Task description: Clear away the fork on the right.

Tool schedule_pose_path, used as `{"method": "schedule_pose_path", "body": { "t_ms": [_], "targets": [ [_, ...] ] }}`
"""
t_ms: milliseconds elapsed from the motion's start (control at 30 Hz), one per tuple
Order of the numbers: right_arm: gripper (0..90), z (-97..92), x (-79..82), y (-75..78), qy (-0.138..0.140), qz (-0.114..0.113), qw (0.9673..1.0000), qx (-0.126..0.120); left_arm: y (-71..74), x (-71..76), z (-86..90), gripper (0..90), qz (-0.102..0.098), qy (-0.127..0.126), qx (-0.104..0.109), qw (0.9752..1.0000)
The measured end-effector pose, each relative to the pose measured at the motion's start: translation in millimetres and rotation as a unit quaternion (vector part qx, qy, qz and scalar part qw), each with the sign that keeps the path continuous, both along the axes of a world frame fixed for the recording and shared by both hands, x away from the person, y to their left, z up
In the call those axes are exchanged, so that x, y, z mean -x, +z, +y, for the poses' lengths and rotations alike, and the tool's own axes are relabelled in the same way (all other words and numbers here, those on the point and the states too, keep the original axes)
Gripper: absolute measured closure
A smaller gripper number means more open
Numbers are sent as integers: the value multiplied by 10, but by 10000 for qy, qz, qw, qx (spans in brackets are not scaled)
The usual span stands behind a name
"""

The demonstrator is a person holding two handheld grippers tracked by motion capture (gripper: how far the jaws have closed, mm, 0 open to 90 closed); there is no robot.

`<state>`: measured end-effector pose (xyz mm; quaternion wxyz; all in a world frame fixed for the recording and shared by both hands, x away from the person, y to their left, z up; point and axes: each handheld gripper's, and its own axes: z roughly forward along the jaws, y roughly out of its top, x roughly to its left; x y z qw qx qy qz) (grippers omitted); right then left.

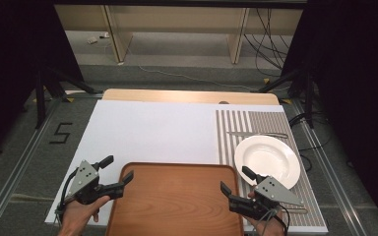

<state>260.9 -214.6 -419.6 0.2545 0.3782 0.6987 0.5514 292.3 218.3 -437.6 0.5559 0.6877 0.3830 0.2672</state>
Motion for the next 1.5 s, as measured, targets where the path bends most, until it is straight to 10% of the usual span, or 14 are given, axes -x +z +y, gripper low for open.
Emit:
{"method": "schedule_pose_path", "body": {
  "t_ms": [1033,1500],
  "targets": [
    [155,-200,-69,65,-102,82,9992,383,-1,-1,-2,162,-47,-18,-30,10000],
    [182,-415,-31,85,-47,783,9925,935,8,8,-2,162,-65,-25,-97,9999]
  ]
}}
